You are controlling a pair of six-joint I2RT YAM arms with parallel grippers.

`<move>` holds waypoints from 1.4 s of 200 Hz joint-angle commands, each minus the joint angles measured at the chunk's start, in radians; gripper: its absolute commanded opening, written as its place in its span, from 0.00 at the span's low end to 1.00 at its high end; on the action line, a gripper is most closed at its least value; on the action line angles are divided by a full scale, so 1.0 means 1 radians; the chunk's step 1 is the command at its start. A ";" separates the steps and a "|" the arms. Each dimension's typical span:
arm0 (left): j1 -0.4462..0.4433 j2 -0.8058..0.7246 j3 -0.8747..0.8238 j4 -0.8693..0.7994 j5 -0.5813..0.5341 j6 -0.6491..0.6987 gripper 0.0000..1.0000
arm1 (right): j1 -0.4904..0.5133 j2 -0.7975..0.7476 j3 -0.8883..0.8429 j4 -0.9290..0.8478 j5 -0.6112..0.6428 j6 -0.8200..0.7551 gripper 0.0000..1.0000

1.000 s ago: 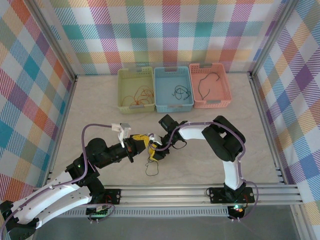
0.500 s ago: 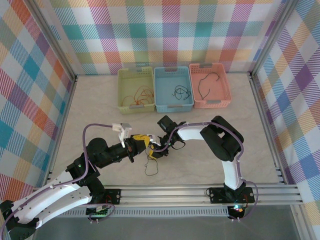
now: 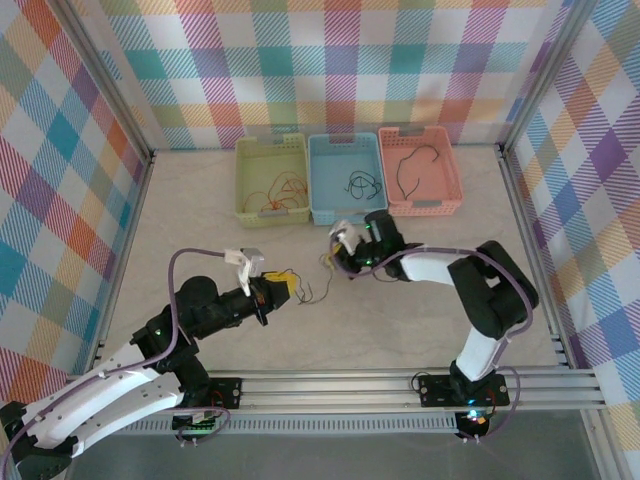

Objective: Untangle the cables

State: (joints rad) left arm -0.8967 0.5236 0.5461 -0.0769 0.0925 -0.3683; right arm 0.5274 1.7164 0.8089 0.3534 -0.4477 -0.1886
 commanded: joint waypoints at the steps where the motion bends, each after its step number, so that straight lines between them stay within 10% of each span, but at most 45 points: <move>1: -0.010 -0.111 0.006 -0.144 -0.096 -0.058 0.00 | -0.065 -0.042 -0.064 0.197 0.100 0.252 0.00; 111: -0.010 -0.293 0.031 -0.481 -0.191 -0.132 0.00 | -0.351 -0.135 -0.224 0.202 0.386 0.816 0.00; 207: -0.010 -0.337 0.089 -0.457 -0.070 -0.115 0.00 | -0.361 -0.182 -0.192 -0.064 0.618 0.853 0.22; 280: -0.010 -0.290 0.103 -0.462 -0.089 -0.119 0.00 | -0.349 -0.246 -0.231 0.082 0.482 0.716 0.24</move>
State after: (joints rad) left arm -0.8967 0.1997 0.6312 -0.5476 0.0067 -0.4973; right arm 0.1627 1.5505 0.5964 0.3027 0.1192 0.6270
